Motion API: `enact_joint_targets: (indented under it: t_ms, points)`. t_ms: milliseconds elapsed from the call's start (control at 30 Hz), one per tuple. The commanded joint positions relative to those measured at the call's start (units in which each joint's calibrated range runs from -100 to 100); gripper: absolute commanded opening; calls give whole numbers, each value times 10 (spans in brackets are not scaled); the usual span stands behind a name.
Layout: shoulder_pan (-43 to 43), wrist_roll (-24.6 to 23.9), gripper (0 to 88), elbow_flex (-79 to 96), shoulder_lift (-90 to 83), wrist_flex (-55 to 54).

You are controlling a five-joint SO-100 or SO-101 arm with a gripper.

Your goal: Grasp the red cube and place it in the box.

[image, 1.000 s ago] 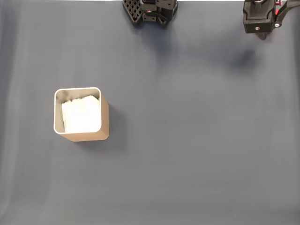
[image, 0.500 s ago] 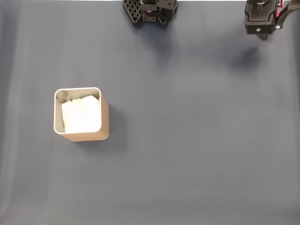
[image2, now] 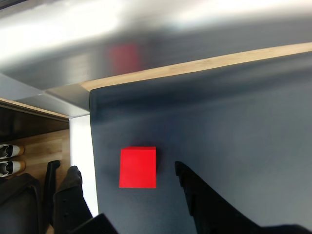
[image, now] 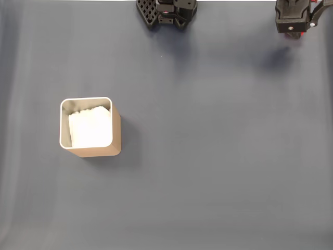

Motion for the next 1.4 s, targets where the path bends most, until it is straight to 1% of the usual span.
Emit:
enact_joint_targets:
  t_ms: [0, 133, 233, 367, 533, 767, 1167, 1367]
  points:
    - [-5, -10, 447, -29, 1, -8]
    - [-6, -10, 422, -29, 1, -6]
    - [-6, -8, 368, -30, 1, -4]
    - [-6, -7, 274, -27, -4, -2]
    - [-7, -5, 220, -24, -7, 3]
    - [-7, -3, 111, -24, -8, 3]
    - [-8, 0, 55, -24, -6, 7]
    - [-8, -2, 51, -27, -8, 16]
